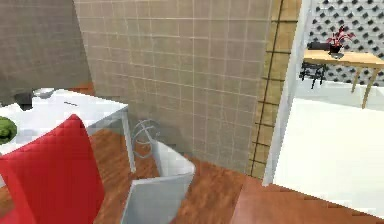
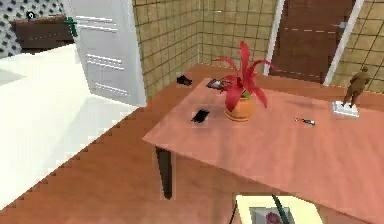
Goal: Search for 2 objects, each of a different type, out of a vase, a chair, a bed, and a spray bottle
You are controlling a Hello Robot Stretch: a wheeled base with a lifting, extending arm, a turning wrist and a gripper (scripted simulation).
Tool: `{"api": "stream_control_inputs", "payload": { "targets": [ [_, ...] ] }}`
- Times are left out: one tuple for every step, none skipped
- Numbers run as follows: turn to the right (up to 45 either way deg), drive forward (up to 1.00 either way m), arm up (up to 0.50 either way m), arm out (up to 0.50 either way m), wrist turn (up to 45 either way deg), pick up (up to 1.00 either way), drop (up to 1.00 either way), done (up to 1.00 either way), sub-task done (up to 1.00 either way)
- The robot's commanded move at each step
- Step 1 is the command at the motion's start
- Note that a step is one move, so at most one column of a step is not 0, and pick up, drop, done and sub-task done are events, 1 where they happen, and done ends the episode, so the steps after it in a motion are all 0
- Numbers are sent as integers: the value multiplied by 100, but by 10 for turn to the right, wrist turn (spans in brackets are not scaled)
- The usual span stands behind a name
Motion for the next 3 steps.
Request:
{"api": "stream_control_inputs", "payload": {
  "targets": [
    [-450,0,0,0,0,0,0,0,0],
    [-450,0,0,0,0,0,0,0,0],
    [-60,0,0,0,0,0,0,0,0]
  ]
}}
